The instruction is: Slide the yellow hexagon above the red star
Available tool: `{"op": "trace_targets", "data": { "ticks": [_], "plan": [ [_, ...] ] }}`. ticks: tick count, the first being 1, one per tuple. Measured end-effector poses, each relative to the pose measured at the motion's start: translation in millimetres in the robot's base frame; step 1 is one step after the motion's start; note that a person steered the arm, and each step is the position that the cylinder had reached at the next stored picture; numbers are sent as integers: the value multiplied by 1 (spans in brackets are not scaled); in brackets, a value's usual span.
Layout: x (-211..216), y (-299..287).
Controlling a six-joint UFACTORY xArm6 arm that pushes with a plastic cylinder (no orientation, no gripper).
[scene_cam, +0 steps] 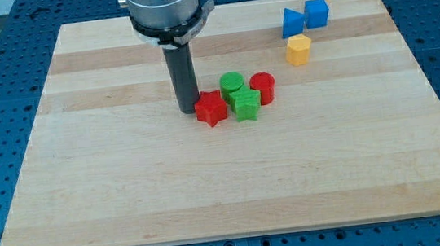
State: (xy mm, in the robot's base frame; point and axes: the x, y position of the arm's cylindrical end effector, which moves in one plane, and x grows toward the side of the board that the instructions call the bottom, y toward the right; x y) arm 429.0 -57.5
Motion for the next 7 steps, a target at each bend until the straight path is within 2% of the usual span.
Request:
{"op": "trace_targets", "data": {
  "ticks": [1, 2, 3, 4, 5, 7],
  "plan": [
    [0, -1],
    [-22, -55],
    [-82, -66],
    [-142, -35],
    [-150, 25],
    [-98, 99]
  ]
}}
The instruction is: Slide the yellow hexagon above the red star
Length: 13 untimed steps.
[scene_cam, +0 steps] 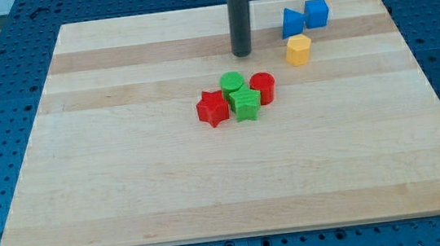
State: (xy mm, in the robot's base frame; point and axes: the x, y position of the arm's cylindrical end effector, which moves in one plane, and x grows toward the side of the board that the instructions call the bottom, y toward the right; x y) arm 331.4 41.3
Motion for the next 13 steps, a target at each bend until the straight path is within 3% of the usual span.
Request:
{"op": "trace_targets", "data": {
  "ticks": [2, 4, 5, 6, 8, 10, 13],
  "plan": [
    [27, 53],
    [23, 147],
    [1, 176],
    [-23, 175],
    [-2, 155],
    [-13, 124],
    [-13, 39]
  ]
}}
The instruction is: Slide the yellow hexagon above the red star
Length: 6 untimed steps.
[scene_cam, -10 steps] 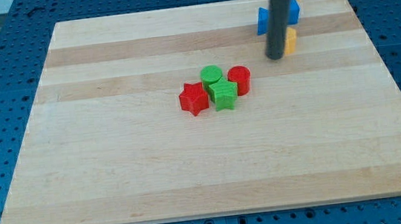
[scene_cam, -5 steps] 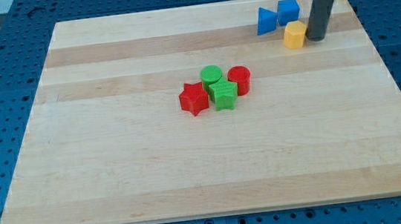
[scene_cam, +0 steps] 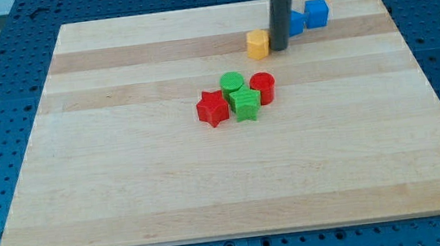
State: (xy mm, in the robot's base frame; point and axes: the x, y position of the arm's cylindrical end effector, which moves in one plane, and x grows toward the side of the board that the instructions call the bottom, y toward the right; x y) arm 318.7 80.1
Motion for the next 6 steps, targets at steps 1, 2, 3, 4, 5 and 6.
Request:
{"op": "trace_targets", "data": {
  "ticks": [1, 2, 3, 4, 5, 6],
  "plan": [
    [-3, -29],
    [-16, -56],
    [-20, -85],
    [-31, -114],
    [-38, -133],
    [-46, -140]
  ]
}}
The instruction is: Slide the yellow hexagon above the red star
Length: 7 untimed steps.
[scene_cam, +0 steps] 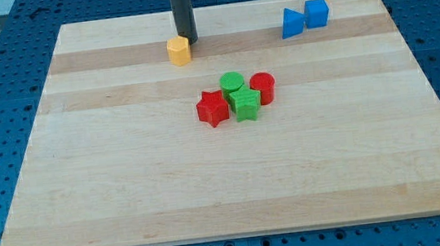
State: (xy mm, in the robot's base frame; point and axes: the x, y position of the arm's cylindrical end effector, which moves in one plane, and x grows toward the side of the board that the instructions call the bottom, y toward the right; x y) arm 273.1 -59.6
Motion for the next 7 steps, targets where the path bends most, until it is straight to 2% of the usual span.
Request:
{"op": "trace_targets", "data": {
  "ticks": [2, 5, 7],
  "plan": [
    [1, -20],
    [68, -20],
    [80, -68]
  ]
}}
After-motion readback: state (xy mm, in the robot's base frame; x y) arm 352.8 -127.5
